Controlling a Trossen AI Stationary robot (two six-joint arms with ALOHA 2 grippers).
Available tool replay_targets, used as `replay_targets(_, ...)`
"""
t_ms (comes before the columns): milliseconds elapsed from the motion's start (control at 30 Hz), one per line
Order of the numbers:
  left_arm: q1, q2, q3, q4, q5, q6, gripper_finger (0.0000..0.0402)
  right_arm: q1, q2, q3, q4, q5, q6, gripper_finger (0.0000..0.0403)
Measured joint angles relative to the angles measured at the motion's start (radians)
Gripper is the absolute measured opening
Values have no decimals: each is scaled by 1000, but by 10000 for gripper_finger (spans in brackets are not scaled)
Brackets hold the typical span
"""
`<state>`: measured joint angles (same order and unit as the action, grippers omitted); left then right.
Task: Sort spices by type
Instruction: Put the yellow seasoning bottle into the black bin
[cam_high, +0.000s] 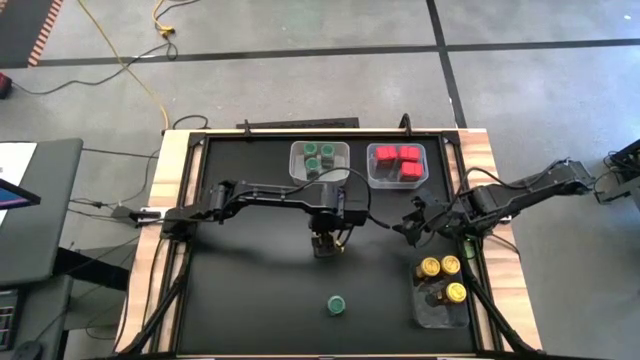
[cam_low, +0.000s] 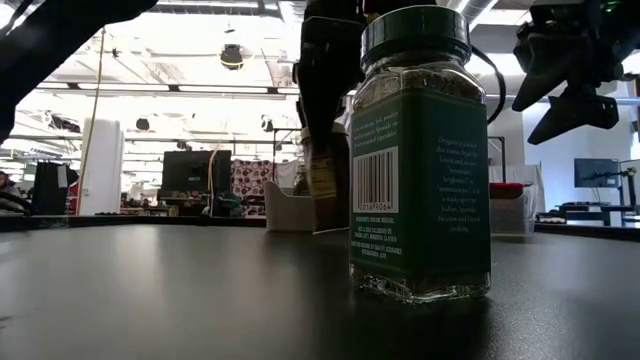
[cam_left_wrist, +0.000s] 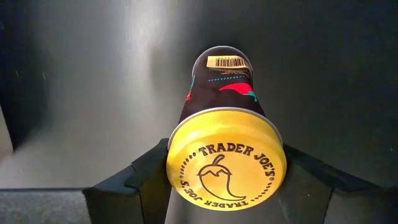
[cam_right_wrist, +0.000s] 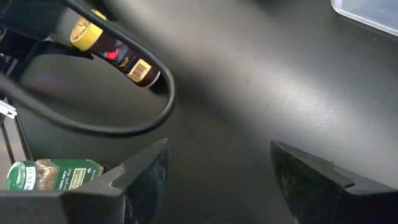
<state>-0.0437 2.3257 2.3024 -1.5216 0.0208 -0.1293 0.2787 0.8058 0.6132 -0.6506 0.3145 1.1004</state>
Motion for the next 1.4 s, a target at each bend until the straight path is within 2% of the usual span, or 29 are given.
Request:
replay_targets(367, 0, 0, 0, 53, 0, -22, 233, 0, 0, 0, 0, 0, 0, 302)
replay_targets(667, 0, 0, 0, 69, 17, -41, 294, 1, 0, 0, -1, 0, -16, 302)
replay_targets(900, 6, -1, 53, -8, 18, -96, 297, 1, 0, 0, -2, 0, -35, 302)
replay_targets(1067, -9, -54, 41, -54, -2, -156, 297, 3, 0, 0, -1, -5, -53, 302)
replay_targets(1200, -59, -111, 39, -45, -96, -213, 297, 3, 0, 0, 0, -18, -55, 302)
replay_targets(1300, -122, -172, 13, -48, -232, -263, 297, 3, 0, 0, 1, -21, -55, 302)
replay_targets(1400, -184, -236, -78, -43, -380, -350, 297, 2, 0, 0, 4, -22, -85, 302)
